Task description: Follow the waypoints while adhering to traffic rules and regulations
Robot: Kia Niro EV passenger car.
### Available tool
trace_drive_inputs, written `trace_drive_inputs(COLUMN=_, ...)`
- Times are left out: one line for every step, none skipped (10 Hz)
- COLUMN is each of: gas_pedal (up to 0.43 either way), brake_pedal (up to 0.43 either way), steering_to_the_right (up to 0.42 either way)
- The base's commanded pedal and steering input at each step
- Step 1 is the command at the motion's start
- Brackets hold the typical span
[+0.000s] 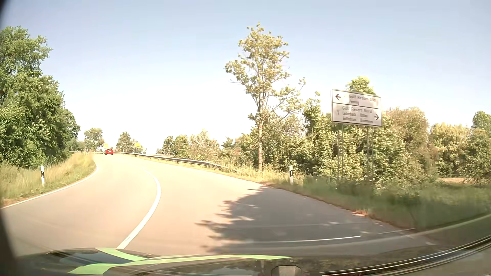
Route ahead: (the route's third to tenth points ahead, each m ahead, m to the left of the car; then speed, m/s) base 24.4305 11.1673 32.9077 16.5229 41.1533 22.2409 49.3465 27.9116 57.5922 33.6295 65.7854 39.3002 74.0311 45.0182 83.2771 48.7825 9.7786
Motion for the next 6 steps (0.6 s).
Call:
trace_drive_inputs(gas_pedal=0.209, brake_pedal=0.0, steering_to_the_right=-0.118)
trace_drive_inputs(gas_pedal=0.209, brake_pedal=0.0, steering_to_the_right=-0.119)
trace_drive_inputs(gas_pedal=0.209, brake_pedal=0.0, steering_to_the_right=-0.119)
trace_drive_inputs(gas_pedal=0.209, brake_pedal=0.0, steering_to_the_right=-0.119)
trace_drive_inputs(gas_pedal=0.209, brake_pedal=0.0, steering_to_the_right=-0.119)
trace_drive_inputs(gas_pedal=0.209, brake_pedal=0.0, steering_to_the_right=-0.119)
